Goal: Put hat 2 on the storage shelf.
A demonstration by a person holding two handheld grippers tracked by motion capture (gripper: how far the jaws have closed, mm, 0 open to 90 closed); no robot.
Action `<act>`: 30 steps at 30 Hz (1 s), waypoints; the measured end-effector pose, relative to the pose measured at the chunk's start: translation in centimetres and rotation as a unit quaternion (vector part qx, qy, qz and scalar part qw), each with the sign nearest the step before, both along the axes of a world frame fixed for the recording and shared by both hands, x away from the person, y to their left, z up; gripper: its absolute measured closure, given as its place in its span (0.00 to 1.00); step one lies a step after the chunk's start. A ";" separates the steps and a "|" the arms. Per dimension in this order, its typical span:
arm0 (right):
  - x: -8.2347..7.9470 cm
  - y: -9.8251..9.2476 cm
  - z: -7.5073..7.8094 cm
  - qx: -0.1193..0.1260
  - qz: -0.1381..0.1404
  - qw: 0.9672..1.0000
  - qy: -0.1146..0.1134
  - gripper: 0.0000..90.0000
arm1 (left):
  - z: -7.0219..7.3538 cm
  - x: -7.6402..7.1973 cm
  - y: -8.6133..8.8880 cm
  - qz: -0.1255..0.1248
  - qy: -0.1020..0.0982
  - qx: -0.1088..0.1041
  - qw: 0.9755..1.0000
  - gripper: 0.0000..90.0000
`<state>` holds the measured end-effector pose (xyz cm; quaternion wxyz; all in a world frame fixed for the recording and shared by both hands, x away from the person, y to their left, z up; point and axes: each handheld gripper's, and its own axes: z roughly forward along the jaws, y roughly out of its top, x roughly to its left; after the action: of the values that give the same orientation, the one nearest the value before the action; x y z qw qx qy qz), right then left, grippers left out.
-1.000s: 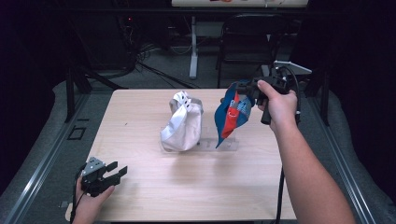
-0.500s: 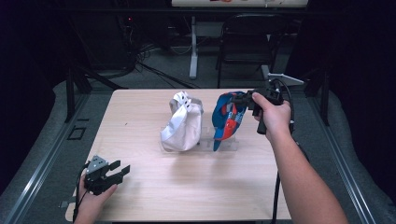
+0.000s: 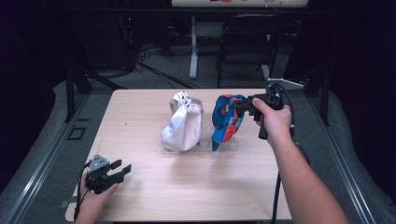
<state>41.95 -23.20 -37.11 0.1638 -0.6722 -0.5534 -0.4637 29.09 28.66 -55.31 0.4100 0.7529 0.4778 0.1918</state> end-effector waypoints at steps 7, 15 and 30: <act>-0.2 -0.5 -0.2 -0.006 -0.003 1.000 0.004 0.84 | 0.0 0.1 -0.1 -0.001 0.000 0.000 1.000 0.56; -0.5 -1.1 0.2 -0.015 -0.008 1.000 -0.005 0.75 | 0.0 0.2 -0.2 -0.003 -0.001 0.000 1.000 0.56; -2.2 -2.0 0.0 -0.078 -0.002 0.996 -0.051 0.56 | -0.1 0.3 -0.4 -0.004 -0.005 -0.003 1.000 0.55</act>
<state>39.71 -25.19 -37.15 0.0809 -0.6595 -0.5942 -0.4532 29.41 28.28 -55.43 0.4154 0.7525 0.4733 0.1926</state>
